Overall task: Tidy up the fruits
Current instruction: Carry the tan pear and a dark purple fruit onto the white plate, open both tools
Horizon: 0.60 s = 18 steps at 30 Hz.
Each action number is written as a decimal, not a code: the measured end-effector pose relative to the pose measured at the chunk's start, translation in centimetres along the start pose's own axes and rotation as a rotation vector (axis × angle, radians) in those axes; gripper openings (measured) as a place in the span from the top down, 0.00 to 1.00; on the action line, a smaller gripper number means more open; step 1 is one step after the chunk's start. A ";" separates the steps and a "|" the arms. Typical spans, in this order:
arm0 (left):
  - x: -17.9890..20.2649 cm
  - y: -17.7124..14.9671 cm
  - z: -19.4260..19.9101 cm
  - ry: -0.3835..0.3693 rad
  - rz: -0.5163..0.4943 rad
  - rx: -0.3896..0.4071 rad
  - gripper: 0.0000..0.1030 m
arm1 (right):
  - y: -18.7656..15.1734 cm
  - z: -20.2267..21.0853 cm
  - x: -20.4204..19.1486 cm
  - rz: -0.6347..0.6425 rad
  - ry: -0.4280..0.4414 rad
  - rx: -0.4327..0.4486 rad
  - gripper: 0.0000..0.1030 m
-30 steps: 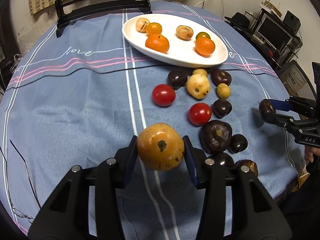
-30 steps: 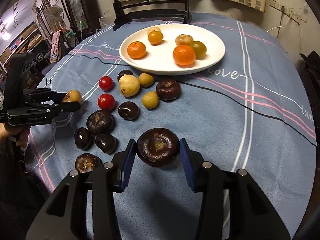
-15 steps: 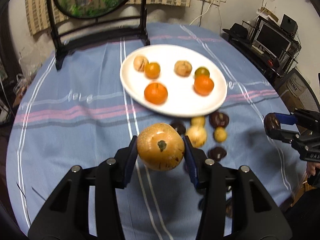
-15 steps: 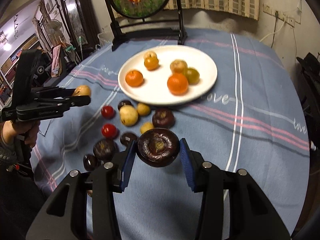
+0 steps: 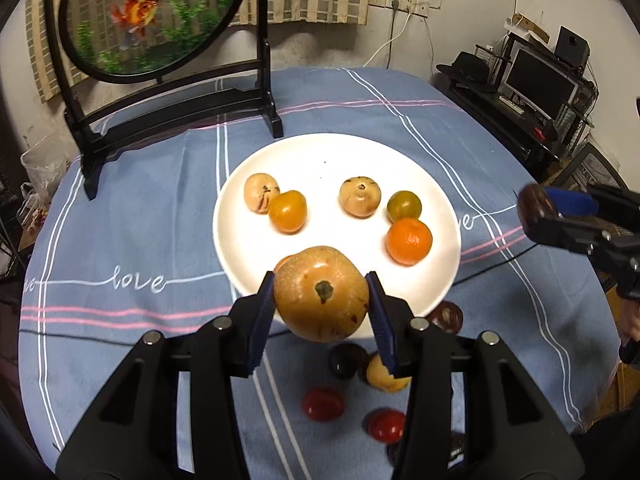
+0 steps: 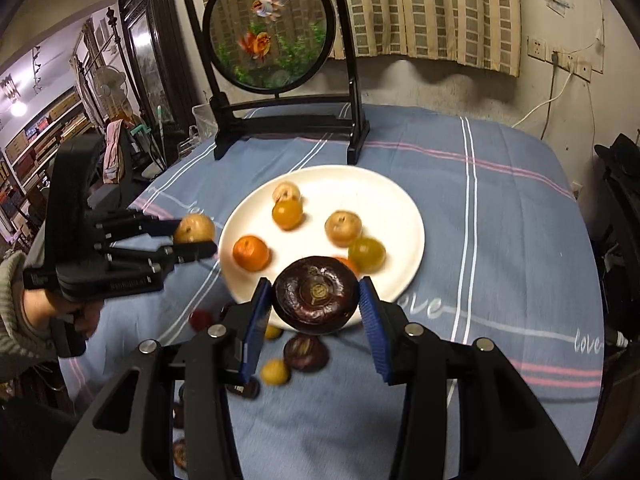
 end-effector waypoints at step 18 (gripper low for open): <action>1.8 3.7 -8.0 -0.039 -0.028 -0.072 0.56 | 3.9 -9.5 4.5 -0.028 0.019 -0.052 0.56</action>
Point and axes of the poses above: each gripper's, at about its wrist camera, not at the fingertips, and z roughly against the way its jaws point, x to its right, y to its top, the point moved 5 cm from there along -z, roughly the way its jaws point, and after that the axes turned 9 degrees about y, right-handed, at the moved point
